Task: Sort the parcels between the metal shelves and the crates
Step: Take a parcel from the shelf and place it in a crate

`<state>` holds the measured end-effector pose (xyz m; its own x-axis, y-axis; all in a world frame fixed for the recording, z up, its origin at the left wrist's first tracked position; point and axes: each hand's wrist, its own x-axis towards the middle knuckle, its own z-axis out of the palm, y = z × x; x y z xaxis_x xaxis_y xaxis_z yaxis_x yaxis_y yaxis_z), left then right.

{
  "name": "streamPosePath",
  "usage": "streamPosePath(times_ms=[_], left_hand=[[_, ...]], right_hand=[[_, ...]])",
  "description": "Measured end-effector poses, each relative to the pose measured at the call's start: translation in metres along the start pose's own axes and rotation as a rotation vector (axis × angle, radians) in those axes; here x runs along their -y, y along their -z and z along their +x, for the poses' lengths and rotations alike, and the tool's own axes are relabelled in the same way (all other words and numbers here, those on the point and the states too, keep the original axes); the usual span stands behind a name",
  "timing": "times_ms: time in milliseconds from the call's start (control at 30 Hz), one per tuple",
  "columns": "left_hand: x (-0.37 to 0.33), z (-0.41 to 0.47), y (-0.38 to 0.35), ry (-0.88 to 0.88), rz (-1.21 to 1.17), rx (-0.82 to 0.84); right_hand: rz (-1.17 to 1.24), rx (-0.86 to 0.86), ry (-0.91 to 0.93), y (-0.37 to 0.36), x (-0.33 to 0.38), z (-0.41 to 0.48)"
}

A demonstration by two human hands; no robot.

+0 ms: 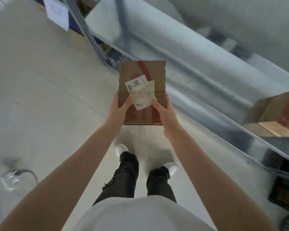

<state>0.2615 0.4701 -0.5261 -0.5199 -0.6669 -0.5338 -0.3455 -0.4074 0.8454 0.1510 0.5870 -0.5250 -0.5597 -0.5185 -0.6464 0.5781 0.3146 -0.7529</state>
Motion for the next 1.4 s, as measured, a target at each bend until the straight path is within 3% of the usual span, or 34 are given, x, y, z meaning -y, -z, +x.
streamPosePath(times_ms=[367, 600, 900, 1067, 1400], left_hand=[[-0.083, 0.026, 0.220, -0.061, -0.230, -0.326], [-0.151, 0.103, 0.309, -0.147, -0.264, -0.369], [-0.265, 0.232, 0.388, -0.189, -0.304, -0.444], [-0.313, 0.298, 0.445, -0.227, -0.290, -0.443], [-0.393, 0.443, 0.559, -0.196, -0.192, -0.252]], right_hand=[[-0.204, 0.317, 0.044, -0.250, 0.067, 0.028], [-0.358, 0.428, 0.088, -0.367, 0.132, 0.102], [-0.431, 0.447, 0.190, -0.497, 0.232, 0.217], [-0.332, 0.498, 0.162, -0.568, 0.271, 0.260], [-0.172, 0.321, 0.139, -0.701, 0.318, 0.353]])
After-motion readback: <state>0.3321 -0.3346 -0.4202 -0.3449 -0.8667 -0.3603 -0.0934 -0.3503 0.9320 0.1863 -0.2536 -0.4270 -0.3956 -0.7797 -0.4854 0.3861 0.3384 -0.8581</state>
